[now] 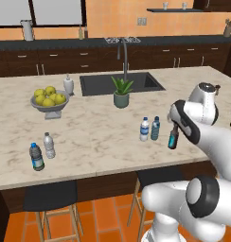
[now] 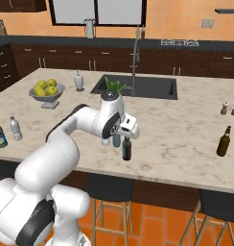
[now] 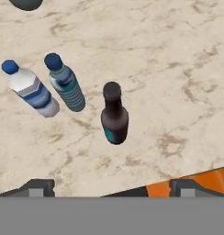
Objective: Move the plastic bottles in the middle to the plastics group, and the glass bottles in the middle to the glass group.
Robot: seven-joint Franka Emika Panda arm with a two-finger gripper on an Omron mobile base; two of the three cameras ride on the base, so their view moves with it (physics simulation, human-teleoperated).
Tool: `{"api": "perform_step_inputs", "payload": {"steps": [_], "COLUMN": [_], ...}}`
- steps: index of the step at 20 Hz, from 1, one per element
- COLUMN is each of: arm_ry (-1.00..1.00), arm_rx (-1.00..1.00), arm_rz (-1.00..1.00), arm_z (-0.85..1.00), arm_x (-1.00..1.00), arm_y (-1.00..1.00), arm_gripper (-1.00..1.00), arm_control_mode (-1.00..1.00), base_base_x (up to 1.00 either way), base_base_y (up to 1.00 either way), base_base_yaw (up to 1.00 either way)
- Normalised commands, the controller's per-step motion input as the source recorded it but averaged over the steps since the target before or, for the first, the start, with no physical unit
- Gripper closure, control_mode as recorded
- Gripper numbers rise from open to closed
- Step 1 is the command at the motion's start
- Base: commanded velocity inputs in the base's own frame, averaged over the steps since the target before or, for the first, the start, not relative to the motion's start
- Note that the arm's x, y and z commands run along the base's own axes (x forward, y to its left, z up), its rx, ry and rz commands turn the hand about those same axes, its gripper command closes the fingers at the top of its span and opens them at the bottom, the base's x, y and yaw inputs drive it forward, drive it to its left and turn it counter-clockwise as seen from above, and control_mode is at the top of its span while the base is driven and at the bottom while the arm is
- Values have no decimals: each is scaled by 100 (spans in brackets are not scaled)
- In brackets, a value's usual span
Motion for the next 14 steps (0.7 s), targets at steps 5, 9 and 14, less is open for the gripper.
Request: {"api": "perform_step_inputs", "payload": {"steps": [5, 9, 14], "arm_ry": [0, -5, -1], "arm_rx": [-3, 0, 0], "arm_rz": [5, 5, 6], "arm_z": [-38, -10, -15], "arm_x": [21, 27, 29], "arm_y": [-6, -3, -10], "arm_gripper": [-100, -100, -100], "arm_control_mode": [-100, -100, -100], "base_base_x": [0, 0, 0], "base_base_y": [0, 0, 0], "base_base_yaw": [0, 0, 0]}}
